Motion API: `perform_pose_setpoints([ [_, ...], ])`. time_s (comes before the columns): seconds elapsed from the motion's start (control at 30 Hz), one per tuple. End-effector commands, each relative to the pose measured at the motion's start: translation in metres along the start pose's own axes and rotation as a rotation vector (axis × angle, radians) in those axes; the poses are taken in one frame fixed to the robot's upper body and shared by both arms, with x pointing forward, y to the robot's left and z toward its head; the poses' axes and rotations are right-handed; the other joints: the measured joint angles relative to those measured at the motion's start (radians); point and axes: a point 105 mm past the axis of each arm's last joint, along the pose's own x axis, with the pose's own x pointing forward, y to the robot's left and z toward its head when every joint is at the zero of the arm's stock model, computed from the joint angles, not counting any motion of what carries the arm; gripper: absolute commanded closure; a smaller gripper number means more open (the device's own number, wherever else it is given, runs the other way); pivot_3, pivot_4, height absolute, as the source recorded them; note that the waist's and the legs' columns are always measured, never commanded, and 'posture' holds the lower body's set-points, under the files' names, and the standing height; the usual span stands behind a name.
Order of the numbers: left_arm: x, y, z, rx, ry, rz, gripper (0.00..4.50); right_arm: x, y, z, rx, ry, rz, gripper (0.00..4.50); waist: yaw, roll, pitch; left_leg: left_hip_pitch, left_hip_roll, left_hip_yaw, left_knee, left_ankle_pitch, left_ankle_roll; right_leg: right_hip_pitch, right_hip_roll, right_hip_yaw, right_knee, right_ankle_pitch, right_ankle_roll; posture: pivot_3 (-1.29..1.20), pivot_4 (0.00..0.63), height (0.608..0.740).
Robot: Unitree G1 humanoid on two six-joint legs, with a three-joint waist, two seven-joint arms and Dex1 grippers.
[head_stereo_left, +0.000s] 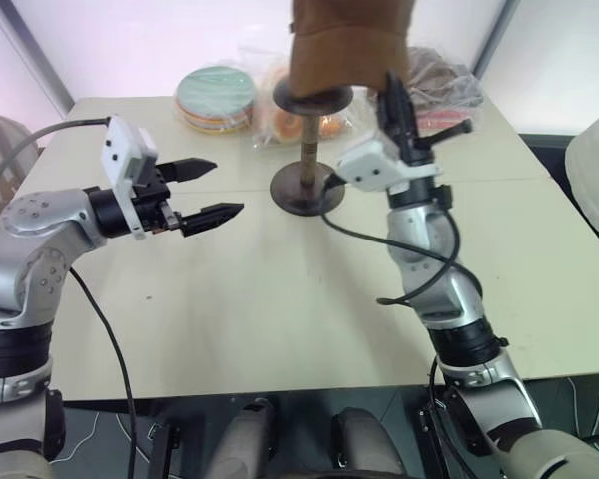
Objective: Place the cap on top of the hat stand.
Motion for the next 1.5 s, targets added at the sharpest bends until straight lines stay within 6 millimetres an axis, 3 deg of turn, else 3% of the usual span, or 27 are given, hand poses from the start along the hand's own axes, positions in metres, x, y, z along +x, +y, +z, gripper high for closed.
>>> perform_pose_setpoints([
  [0.03, -0.004, 0.0, 0.013, 0.049, -0.025, 0.017, 0.0, 0.001, 0.003, 0.024, 0.033, -0.099, -0.026, 4.42, -0.001, 0.0, 0.0, 0.0, 0.0, 0.0, 0.0, 0.0, 0.0, 0.0, 0.0, 0.0, 0.0, 0.0, 0.0, 0.0, 0.15, 0.74],
  [0.2, -0.008, 0.0, 0.012, 0.052, -0.018, 0.027, 0.0, -0.011, 0.025, 0.026, 0.07, -0.101, 0.03, 4.42, 0.0, 0.0, 0.0, 0.0, 0.0, 0.0, 0.0, 0.0, 0.0, 0.0, 0.0, 0.0, 0.0, 0.0, 0.0, 0.0, 0.15, 0.74],
  [0.33, -0.01, -0.001, 0.011, 0.049, -0.012, 0.033, 0.0, -0.028, 0.043, 0.013, 0.066, -0.06, 0.08, 4.42, 0.001, 0.0, 0.0, 0.0, 0.0, 0.0, 0.0, 0.0, 0.0, 0.0, 0.0, 0.0, 0.0, 0.0, 0.0, 0.0, 0.15, 0.74],
  [0.67, -0.013, -0.001, 0.012, 0.046, 0.0, 0.037, 0.0, -0.043, 0.054, -0.012, 0.028, 0.022, 0.081, 4.42, -0.001, 0.0, 0.0, 0.0, 0.0, 0.0, -0.001, 0.0, 0.0, -0.001, 0.001, 0.0, 0.0, 0.0, 0.0, 0.0, 0.15, 0.74],
  [1.13, -0.012, 0.0, 0.013, 0.046, 0.017, 0.029, 0.0, -0.097, 0.086, -0.024, 0.006, 0.011, 0.233, 4.42, -0.001, 0.0, 0.0, 0.0, 0.0, 0.0, -0.001, 0.0, 0.0, -0.001, 0.001, 0.0, 0.0, 0.0, 0.0, 0.0, 0.15, 0.74],
  [1.23, -0.012, 0.0, 0.013, 0.046, 0.017, 0.029, 0.0, -0.102, 0.09, -0.027, 0.017, 0.02, 0.272, 3.56, 0.0, 0.0, 0.0, 0.0, 0.0, 0.0, -0.001, 0.0, 0.0, 0.0, 0.0, 0.0, 0.0, 0.0, 0.0, 0.0, 0.15, 0.74],
  [1.4, -0.012, 0.001, 0.014, 0.049, 0.013, 0.029, 0.0, -0.118, 0.109, -0.034, 0.007, 0.026, 0.478, 1.13, -0.001, 0.0, 0.0, 0.0, 0.0, 0.0, -0.001, 0.0, 0.0, 0.0, 0.001, 0.0, 0.0, 0.0, 0.0, 0.0, 0.15, 0.74],
  [1.5, -0.011, 0.001, 0.014, 0.05, 0.011, 0.029, 0.0, -0.117, 0.104, -0.041, 0.011, 0.046, 0.531, 1.13, 0.0, 0.0, 0.0, 0.0, 0.0, 0.0, -0.001, 0.0, 0.0, 0.0, 0.001, 0.0, 0.0, 0.0, 0.0, 0.0, 0.15, 0.74],
])
